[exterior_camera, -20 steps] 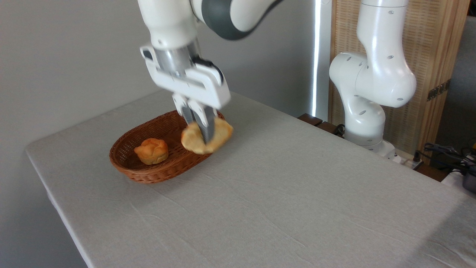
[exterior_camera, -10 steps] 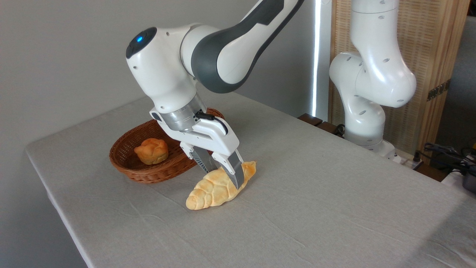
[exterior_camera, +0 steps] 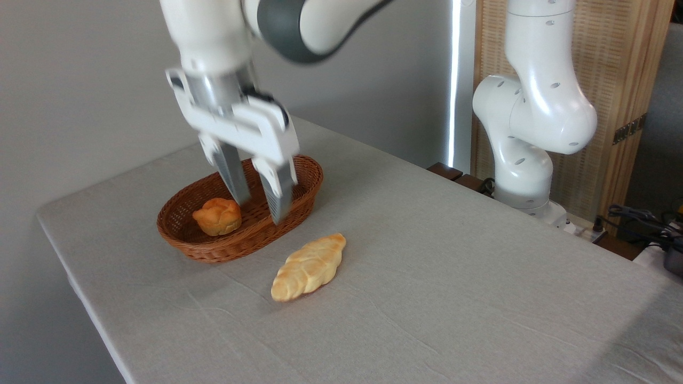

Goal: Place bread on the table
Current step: 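Open the gripper to release the croissant and raise it away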

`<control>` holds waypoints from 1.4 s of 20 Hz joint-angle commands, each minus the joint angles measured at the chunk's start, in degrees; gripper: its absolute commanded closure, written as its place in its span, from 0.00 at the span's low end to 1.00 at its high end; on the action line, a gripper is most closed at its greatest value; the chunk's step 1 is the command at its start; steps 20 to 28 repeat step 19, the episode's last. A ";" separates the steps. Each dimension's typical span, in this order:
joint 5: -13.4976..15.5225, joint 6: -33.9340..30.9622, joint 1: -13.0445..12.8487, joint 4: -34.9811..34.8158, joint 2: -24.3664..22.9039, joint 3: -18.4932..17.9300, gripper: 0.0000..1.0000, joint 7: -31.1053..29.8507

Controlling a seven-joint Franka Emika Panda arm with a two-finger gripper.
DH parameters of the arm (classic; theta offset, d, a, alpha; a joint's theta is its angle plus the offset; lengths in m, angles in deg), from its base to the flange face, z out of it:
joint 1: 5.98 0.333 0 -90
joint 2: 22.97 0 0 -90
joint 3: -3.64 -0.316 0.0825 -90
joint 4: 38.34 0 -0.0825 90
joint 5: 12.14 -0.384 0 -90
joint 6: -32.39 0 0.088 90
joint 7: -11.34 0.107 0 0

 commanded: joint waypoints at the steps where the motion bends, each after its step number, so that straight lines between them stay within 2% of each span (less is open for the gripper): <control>1: 1.02 -0.94 -0.50 1.78 -2.49 0.06 0.00 2.81; 4: 0.58 -3.82 -0.41 1.69 -3.72 -0.73 0.00 10.46; 6: 0.14 -4.63 -0.23 1.78 -3.63 -0.73 0.00 11.27; 9: -3.81 -4.19 -0.23 1.87 -3.19 -0.65 0.00 11.45; 14: -5.13 -4.28 -0.06 1.87 -3.54 -1.17 0.00 15.66; 16: -5.93 -4.28 0.03 1.96 -3.81 -1.35 0.00 15.40; 28: -5.93 -4.19 0.03 2.05 -3.89 -2.31 0.00 15.05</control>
